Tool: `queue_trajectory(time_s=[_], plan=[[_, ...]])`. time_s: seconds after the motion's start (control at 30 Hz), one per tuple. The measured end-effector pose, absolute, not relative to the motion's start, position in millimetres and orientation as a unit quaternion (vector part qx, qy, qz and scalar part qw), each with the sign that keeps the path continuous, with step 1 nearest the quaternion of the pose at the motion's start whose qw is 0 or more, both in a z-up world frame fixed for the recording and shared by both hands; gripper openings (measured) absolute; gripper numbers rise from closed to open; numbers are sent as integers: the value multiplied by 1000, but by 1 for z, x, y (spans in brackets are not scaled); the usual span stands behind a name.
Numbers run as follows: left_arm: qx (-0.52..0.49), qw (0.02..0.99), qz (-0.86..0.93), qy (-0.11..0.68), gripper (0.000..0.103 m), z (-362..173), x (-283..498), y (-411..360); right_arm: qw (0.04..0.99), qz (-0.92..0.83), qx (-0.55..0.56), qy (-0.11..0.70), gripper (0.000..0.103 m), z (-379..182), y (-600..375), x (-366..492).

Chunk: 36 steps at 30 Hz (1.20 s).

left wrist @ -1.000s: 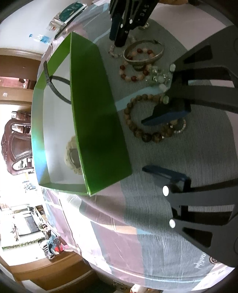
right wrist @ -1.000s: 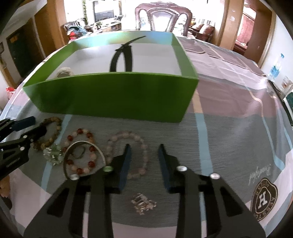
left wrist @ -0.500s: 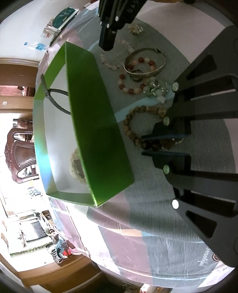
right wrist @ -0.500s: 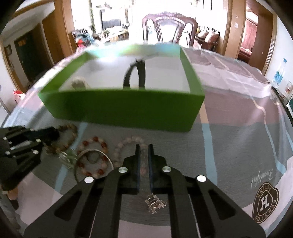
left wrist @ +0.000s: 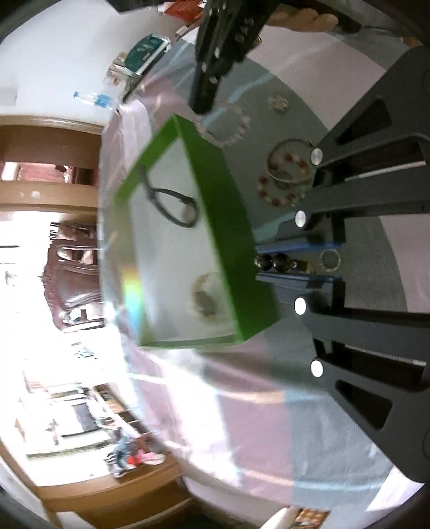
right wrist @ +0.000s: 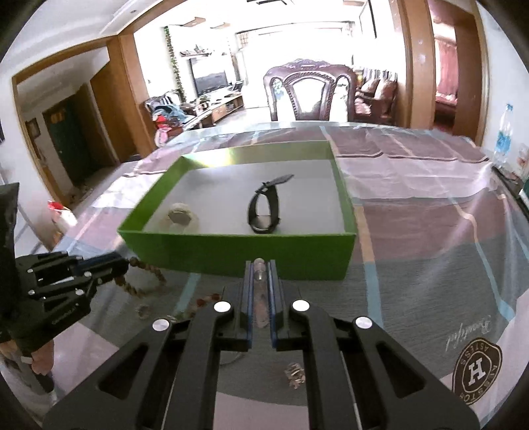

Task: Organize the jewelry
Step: 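Lift both bracelets over the green box and open both grippers to drop them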

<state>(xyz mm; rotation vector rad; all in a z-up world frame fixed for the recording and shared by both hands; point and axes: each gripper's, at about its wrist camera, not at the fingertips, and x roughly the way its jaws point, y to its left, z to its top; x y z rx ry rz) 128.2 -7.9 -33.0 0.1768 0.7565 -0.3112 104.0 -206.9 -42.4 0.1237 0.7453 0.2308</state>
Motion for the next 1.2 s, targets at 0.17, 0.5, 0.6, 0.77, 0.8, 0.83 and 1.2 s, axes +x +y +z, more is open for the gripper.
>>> queue_trajectory(time_s=[0.17,0.5,0.6,0.77,0.8,0.83,1.2], plan=[[98,926,-145,334,11,6,132,-10,928,106,52,353,8,-17,-211,113],[73,922,-106,364,11,-1,215,-20,926,44,61,370,8,-23,-228,184],[72,920,-101,372,11,-11,227,-25,920,40,76,383,8,-37,-230,199],[62,915,-104,385,14,-19,231,-21,911,45,67,404,21,-49,-228,200],[62,914,-105,386,15,-19,229,-21,909,52,65,409,25,-48,-227,194],[63,914,-104,388,16,-18,224,-19,908,60,61,409,26,-47,-226,187],[122,879,-143,438,32,-61,161,-33,853,168,-11,494,26,-94,-173,121]])
